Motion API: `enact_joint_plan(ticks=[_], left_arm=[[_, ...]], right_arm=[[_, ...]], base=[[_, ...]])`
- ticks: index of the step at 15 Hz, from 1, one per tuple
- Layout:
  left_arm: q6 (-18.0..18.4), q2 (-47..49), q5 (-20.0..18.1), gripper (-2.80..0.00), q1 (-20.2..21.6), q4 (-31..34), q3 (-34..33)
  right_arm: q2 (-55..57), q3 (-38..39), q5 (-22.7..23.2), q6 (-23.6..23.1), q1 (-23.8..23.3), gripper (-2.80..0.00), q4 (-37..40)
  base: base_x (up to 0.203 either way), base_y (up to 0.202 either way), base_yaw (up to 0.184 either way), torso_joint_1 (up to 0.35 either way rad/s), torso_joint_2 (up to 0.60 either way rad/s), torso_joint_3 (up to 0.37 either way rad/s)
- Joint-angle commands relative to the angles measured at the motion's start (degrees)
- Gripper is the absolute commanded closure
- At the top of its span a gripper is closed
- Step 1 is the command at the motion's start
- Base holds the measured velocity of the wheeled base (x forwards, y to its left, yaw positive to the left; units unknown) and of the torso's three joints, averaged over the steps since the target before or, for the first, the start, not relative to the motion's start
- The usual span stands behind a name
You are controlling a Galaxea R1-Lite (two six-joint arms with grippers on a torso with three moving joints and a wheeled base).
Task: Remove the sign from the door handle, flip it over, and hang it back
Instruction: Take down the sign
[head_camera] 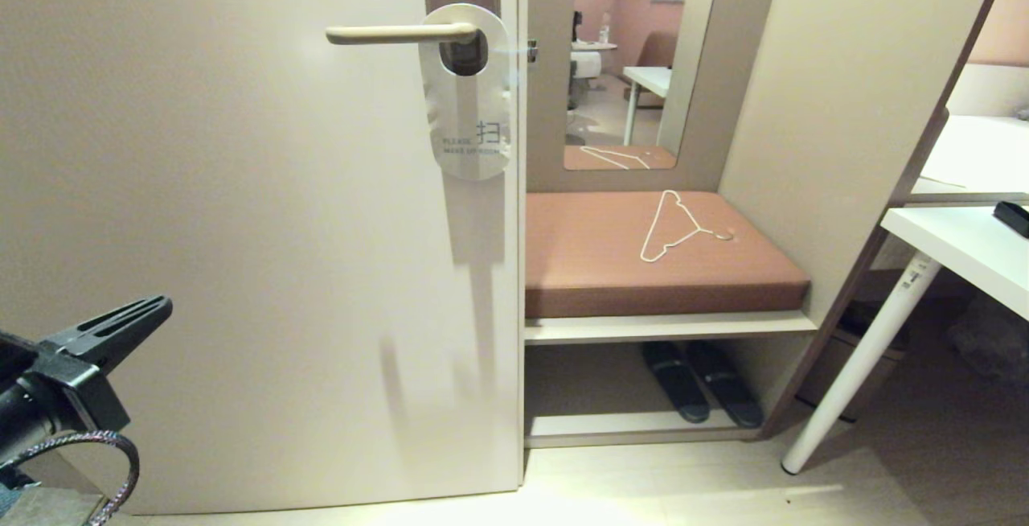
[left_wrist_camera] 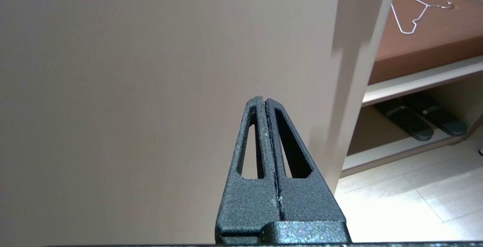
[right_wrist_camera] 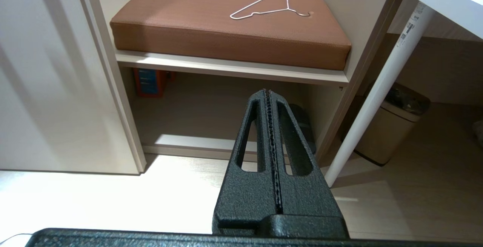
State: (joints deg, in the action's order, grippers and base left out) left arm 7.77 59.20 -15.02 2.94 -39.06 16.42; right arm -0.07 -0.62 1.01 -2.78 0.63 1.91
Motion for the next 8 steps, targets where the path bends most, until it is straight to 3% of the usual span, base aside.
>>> enact_joint_plan(ticks=[1,8], left_arm=[[0.1,-3.6,0.0,0.00,0.2,-0.1,-2.1],[-0.2,-12.5,3.3,0.00,0.0,3.7,-8.7]], right_arm=[[0.1,0.0,0.0,0.0,0.1,0.00,0.0],[0.1,0.0,0.0,0.0,0.1,0.00,0.0]], base=[[0.000,0.000,0.000,0.000,0.00,0.000],[0.000,0.000,0.000,0.000,0.00,0.000]])
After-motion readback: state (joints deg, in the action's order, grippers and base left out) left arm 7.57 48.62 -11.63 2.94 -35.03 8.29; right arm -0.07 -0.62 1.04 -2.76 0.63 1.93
